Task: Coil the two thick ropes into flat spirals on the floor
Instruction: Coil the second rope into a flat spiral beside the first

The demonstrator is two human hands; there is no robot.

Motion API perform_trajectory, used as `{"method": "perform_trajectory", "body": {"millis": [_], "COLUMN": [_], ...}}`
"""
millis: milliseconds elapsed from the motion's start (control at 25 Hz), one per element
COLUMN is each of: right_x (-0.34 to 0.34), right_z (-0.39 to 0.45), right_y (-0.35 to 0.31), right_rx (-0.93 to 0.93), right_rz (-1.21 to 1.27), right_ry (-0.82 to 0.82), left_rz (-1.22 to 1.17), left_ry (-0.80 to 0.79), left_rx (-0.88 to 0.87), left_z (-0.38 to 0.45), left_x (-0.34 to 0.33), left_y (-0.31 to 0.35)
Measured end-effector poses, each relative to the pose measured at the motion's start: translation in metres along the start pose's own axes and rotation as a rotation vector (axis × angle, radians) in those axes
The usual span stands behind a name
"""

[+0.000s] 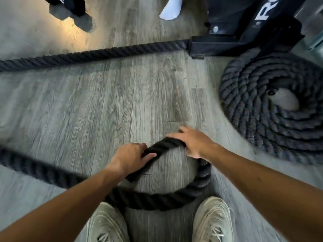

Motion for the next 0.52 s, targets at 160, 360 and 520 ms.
{"method": "perform_trajectory", "body": {"millis": [160, 360, 520], "right_x": [-0.030, -0.069, -0.091], "right_z": [-0.014, -0.043, -0.031], "right_y": [0.020, -0.049, -0.087], "right_rx": [-0.161, -0.145, -0.138], "right_rz": [0.609, 0.409, 0.337], "right_ry": [0.519, 0.545, 0.185], "left_rz": [-0.129, -0.372, -0.444], "left_ry": [0.026, -0.036, -0.073], "left_rx": [0.073, 0.070, 0.065], "left_z": [0.016, 0.027, 0.028], "left_x": [-0.002, -0.004, -0.006], "left_y": [0.007, 0.020, 0.013]}}
Point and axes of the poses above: each hand's wrist, its own z-axis towards the middle knuckle, its own x-axis out of the back of the hand, y = z × x, the point moved 6 cm from there along z, towards the middle knuckle, and after that the axes turned 15 degrees about -y, right-handed, at the moved point
